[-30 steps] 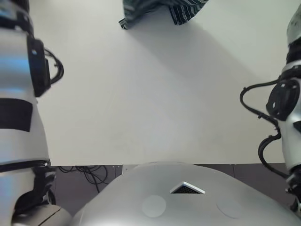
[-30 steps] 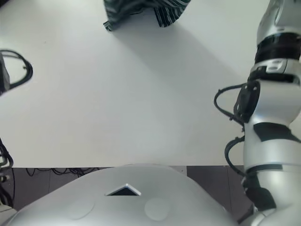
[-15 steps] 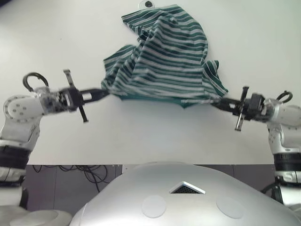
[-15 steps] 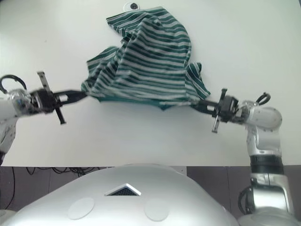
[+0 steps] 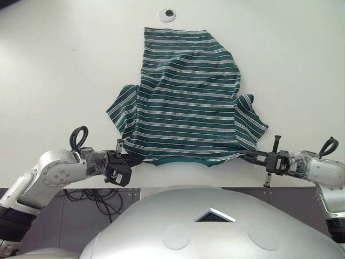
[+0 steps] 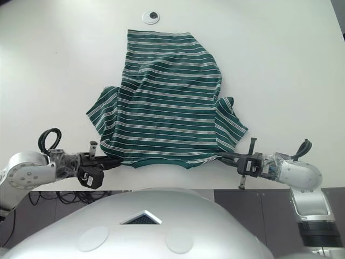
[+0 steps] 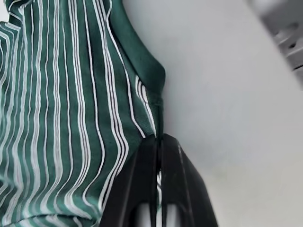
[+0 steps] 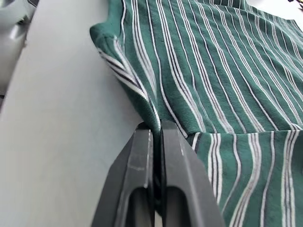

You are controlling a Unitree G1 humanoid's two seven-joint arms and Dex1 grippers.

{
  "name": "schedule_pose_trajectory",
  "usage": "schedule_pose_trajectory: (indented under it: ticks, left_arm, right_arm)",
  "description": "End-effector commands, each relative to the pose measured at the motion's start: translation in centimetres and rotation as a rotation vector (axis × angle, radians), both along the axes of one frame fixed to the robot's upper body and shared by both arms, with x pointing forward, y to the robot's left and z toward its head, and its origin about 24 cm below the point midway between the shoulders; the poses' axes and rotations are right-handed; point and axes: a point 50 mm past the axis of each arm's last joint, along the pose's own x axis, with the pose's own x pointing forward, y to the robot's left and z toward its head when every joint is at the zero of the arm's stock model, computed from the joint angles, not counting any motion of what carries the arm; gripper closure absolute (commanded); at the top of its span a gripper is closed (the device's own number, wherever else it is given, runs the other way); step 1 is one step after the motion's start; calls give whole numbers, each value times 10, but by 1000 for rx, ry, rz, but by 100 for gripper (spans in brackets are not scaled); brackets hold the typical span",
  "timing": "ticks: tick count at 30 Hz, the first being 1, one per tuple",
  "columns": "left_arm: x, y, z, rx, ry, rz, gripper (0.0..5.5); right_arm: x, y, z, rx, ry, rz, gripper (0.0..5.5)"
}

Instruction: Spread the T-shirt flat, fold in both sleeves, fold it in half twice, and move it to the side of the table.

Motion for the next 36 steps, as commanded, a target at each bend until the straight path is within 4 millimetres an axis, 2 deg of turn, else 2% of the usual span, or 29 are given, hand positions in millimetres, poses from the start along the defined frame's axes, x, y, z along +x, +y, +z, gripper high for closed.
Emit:
schedule_pose_trajectory:
  ticks: [1,5,9,12,14,16,20,24,29,36]
  left_arm:
    - [-11,1,1,-3,124,22,491]
    - [-6,1,16,-99,161,106,432]
    - [-3,19,36,-274,284,314,375]
    - [22,42,41,-464,258,579,349]
    - [39,60,32,-521,239,765,349]
    - [50,75,14,-541,267,950,349]
    - [58,87,-14,-520,353,1190,349]
    - [56,85,-33,-467,429,1262,349]
    - [58,77,-40,-475,473,1251,349]
    - [57,77,-43,-473,491,1247,446]
  right_arm:
    - [5,-4,9,2,5,11,476]
    - [0,-17,17,-28,104,20,410]
    - [-4,-37,26,-97,172,-36,346]
    - [0,-39,32,-68,132,-76,324]
    - [2,-36,31,-48,111,-81,324]
    - [5,-31,28,-22,83,-83,324]
    - [6,-24,25,6,60,-80,324]
    - [7,-21,23,14,53,-78,324]
    - [7,-19,22,19,47,-76,324]
    - [10,-19,20,11,27,-84,324]
